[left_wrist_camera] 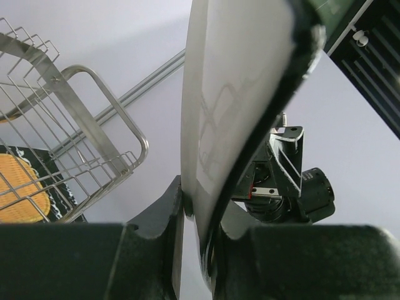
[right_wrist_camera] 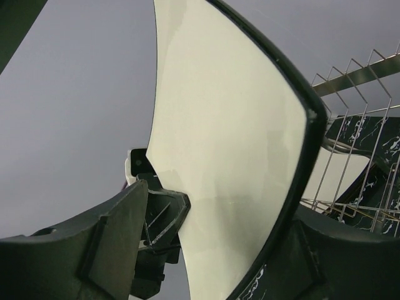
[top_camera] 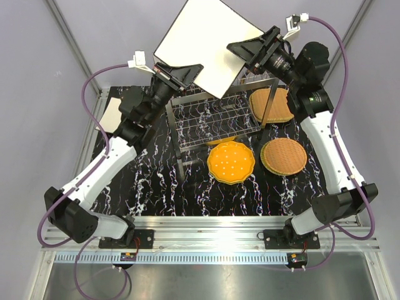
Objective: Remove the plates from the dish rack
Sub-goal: Pass the plate from the right arm to the left
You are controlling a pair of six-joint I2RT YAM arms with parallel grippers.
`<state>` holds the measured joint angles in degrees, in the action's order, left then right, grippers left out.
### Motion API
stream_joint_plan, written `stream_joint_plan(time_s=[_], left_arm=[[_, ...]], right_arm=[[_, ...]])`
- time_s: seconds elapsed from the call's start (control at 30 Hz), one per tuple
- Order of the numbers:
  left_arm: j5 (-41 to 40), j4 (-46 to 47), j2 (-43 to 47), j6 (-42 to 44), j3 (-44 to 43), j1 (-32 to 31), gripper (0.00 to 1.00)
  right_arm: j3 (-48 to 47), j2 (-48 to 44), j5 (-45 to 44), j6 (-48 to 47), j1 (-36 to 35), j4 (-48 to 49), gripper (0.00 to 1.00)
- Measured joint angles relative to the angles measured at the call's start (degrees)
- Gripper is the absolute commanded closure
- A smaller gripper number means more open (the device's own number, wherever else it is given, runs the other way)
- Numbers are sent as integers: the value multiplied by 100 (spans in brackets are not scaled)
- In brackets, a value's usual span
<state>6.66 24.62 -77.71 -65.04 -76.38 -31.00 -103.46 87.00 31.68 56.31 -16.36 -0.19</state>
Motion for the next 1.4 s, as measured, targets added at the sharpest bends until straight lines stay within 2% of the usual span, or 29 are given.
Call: stream_joint_plan(time_s=[0.13,0.27,0.8,1.4], left_arm=[[2,-151,52,162,-11,2,100],[20,-199,81,210,-13,13,100],[286,-114,118,-181,-9,302,100],[186,-111,439,-365,210,820,100]], right_arm=[[0,-15,26,4,0,-9,13],[0,-42,48,2,0,-13,10],[-2,-136,52,-175,0,7,9],[-2,-339,101,-348,0,299,9]])
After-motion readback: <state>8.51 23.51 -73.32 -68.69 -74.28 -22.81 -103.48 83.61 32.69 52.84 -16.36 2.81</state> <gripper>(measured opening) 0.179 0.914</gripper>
